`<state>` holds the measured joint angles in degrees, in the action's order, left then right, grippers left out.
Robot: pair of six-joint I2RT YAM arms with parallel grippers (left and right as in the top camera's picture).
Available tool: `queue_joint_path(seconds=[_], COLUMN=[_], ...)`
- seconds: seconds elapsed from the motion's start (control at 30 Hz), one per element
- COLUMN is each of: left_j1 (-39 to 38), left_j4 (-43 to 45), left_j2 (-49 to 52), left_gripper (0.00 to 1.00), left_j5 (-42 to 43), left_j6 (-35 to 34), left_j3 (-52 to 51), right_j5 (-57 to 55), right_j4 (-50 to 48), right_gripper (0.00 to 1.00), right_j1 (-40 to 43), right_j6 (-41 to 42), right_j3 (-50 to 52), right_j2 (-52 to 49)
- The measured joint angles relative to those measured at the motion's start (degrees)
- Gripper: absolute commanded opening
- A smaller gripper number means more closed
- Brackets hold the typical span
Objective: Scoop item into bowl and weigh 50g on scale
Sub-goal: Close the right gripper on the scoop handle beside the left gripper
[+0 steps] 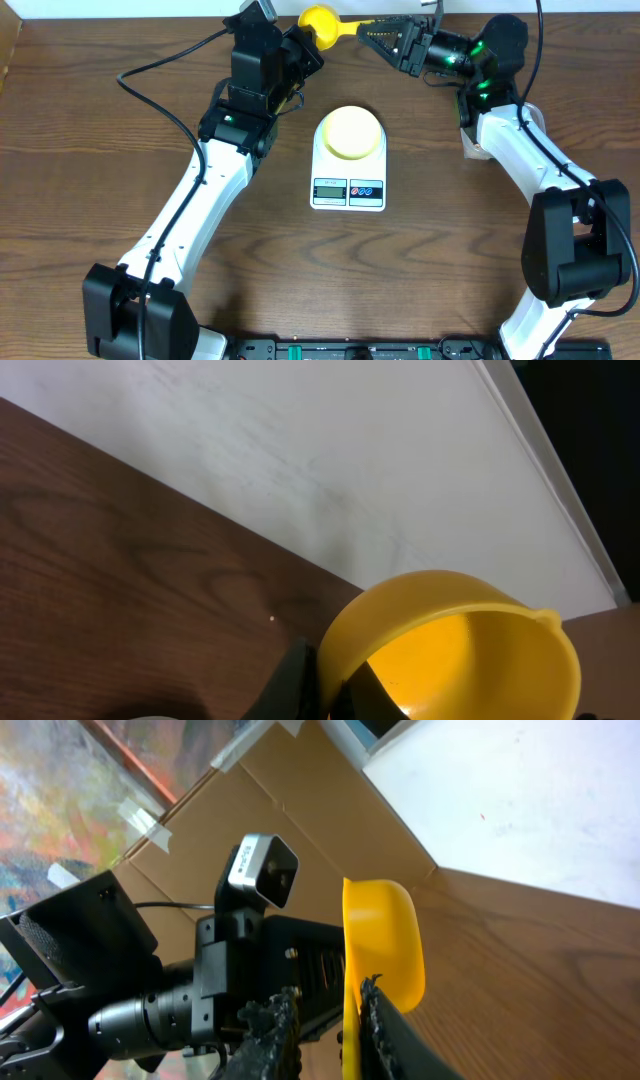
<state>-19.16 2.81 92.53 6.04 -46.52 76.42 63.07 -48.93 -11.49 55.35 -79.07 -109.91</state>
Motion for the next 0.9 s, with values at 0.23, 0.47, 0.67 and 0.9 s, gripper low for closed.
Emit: queue_joint_path(seconds=[0.23,0.47,0.67,0.9], left_j1=[0.00,0.00,0.00,-0.04], left_j4=[0.04,0.02,0.02,0.07], left_j2=[0.00,0.00,0.00,0.00], left_gripper=[0.08,0.08,0.08,0.08], left_j5=[-0.02,-0.02,-0.07,-0.20], left_j6=[-0.20,-0.33,-1.55,-1.75], left_j3=[-0.02,-0.02,-0.02,0.00], right_j5=[-0.87,-1.01,-1.14,-1.40], right_j4=[-1.33,-1.36,-1.33,-1.27], right_gripper=[0.16,0.15,0.11,0.01], right_j1=[0.11,0.15,0.15,0.28], right_j6=[0.00,0.00,0.00,0.15], right_j3=[0.00,-0.02,0.00,-0.02], right_j2=[0.00,0.00,0.00,0.00])
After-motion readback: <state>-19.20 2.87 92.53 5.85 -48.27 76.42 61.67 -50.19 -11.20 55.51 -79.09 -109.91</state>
